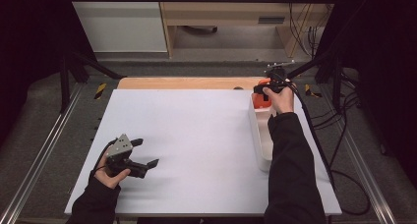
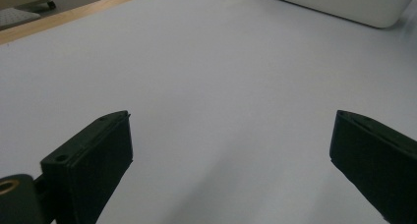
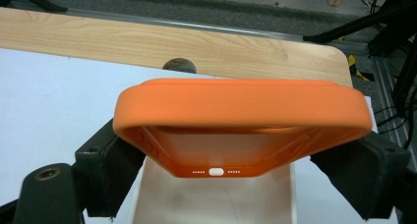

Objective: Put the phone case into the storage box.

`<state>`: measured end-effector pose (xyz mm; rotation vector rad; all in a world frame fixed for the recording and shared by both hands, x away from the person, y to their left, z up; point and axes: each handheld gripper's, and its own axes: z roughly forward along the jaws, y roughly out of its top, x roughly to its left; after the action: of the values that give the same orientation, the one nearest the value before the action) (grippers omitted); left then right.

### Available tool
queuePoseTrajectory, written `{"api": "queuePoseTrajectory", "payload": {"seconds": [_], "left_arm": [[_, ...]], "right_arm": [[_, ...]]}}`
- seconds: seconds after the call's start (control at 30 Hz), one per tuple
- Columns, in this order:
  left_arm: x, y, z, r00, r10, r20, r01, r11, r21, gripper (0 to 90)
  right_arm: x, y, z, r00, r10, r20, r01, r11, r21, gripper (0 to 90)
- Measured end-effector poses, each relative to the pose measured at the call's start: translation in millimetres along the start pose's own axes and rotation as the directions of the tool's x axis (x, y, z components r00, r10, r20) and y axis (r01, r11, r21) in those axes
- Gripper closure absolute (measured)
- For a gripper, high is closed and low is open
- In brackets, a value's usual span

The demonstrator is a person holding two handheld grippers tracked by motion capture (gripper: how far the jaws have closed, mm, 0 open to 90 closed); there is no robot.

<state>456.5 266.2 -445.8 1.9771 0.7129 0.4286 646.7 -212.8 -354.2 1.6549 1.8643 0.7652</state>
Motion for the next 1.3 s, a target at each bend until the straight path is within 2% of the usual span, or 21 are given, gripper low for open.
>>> {"api": "queuePoseTrajectory", "payload": {"seconds": [0.67, 1.2, 1.3], "left_arm": [[-0.1, -0.3, 0.7, 1.0, 0.004, 0.002, -0.004, 1.0, 0.008, 2.1], [-0.4, -0.5, 1.3, 1.0, 0.006, 0.004, -0.006, 0.9999, 0.012, 2.1], [-0.3, -0.5, 1.4, 1.0, 0.006, 0.005, -0.007, 0.9999, 0.013, 2.1]], "right_arm": [[4.4, -7.3, 22.3, 0.9998, -0.003, 0.019, 0.002, 0.9989, 0.047, 15.2], [4.7, -7.5, 26.1, 0.9996, 0.007, 0.026, -0.008, 0.9987, 0.05, 14.9], [4.1, -6.9, 25.6, 0.9998, 0.014, 0.014, -0.014, 0.999, 0.043, 11.8]]}}
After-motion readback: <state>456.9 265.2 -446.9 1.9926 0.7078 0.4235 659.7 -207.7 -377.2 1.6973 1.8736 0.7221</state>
